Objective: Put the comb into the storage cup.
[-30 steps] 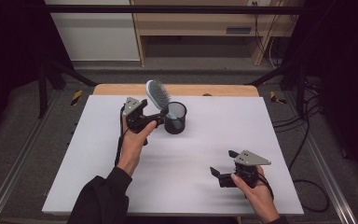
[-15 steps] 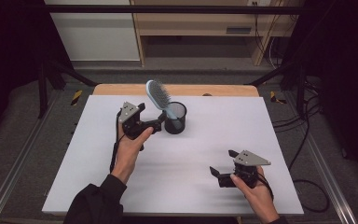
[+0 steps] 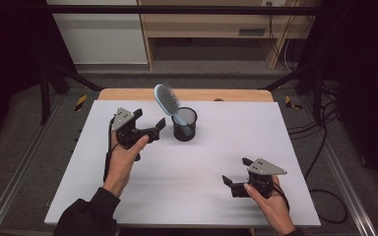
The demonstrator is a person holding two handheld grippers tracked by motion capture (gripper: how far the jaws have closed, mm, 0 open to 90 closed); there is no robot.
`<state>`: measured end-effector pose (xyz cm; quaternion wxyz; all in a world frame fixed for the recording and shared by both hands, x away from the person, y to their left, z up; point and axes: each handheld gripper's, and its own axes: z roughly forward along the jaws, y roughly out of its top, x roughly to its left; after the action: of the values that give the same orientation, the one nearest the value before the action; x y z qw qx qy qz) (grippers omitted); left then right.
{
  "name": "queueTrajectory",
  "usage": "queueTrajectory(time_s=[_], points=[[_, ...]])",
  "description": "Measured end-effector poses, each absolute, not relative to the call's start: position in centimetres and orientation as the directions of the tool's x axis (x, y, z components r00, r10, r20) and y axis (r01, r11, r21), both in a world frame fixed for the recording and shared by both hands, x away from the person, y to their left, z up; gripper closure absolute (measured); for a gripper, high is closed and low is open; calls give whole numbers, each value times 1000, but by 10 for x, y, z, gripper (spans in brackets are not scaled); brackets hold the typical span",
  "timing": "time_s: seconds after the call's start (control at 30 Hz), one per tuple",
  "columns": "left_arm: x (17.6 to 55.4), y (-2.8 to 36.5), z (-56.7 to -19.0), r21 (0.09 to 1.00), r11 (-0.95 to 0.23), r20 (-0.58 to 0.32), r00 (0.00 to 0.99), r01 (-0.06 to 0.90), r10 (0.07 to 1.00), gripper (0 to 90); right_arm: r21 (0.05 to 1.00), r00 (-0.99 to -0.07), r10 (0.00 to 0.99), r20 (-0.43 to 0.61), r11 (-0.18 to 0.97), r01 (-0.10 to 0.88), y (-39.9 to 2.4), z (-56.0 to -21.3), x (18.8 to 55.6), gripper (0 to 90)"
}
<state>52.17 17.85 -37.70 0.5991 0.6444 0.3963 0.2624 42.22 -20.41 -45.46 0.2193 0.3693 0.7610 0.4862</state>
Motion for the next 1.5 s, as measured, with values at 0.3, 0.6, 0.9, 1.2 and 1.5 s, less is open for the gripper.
queueTrajectory(time_s=[0.3,0.6,0.9,1.2,1.5], points=[[514,188,-370,983,18,-117,546,184,829,16,901,-631,775,27,254,350,-204,-455,422,47],[508,201,-367,985,-15,-85,553,175,829,16,902,-630,777,24,254,349,-204,-455,422,47],[505,214,-363,990,-9,-67,530,140,845,16,903,-627,779,26,251,349,-206,-454,422,47],[501,233,-361,989,-25,-56,514,149,856,16,903,-626,779,27,250,350,-206,-454,422,46],[497,252,-364,988,-26,-51,492,150,869,16,902,-625,780,26,251,351,-206,-454,422,46]])
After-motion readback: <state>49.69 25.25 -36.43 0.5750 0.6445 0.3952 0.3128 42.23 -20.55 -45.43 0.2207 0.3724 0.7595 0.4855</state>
